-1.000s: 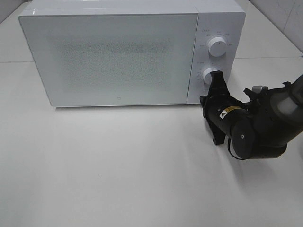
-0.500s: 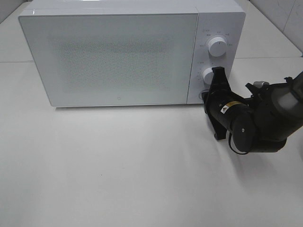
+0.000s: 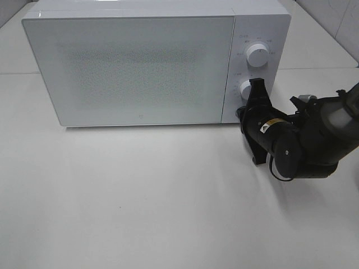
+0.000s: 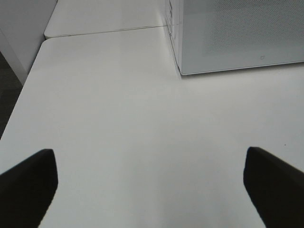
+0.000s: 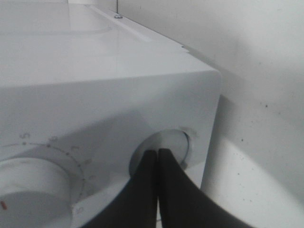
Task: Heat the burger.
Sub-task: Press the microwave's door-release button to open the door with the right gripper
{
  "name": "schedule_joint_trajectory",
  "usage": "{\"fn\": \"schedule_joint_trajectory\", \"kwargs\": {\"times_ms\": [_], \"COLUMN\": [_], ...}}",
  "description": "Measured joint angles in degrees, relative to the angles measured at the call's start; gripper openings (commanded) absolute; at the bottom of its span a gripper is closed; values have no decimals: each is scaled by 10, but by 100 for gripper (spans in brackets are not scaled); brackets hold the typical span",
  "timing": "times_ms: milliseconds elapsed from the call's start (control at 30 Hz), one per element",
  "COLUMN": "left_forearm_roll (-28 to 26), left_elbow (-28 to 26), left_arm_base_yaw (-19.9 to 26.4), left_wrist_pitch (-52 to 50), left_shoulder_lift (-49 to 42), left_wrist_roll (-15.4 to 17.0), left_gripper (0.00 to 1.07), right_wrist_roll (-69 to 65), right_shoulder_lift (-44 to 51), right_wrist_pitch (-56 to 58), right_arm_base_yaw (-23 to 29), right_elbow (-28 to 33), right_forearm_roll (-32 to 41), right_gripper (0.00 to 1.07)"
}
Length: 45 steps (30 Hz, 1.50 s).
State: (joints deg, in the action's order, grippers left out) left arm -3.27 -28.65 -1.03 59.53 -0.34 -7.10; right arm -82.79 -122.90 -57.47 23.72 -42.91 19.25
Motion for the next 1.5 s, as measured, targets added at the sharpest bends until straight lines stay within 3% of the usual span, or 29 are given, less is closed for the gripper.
{"fn": "schedule_joint_trajectory", "kwargs": {"times_ms": [1500], "left_forearm_roll": [0], "left_elbow": [0], "left_arm_base_yaw": [0], "left_wrist_pitch": [0], "left_shoulder_lift": [0], "left_wrist_roll": [0], "left_gripper": [100], "right_wrist_roll": [-6], "right_shoulder_lift": [-5], "right_wrist_pitch": [69], "right_arm_base_yaw": [-14], "right_elbow": [-40], "right_forearm_roll": [8], "right_gripper": [0]}}
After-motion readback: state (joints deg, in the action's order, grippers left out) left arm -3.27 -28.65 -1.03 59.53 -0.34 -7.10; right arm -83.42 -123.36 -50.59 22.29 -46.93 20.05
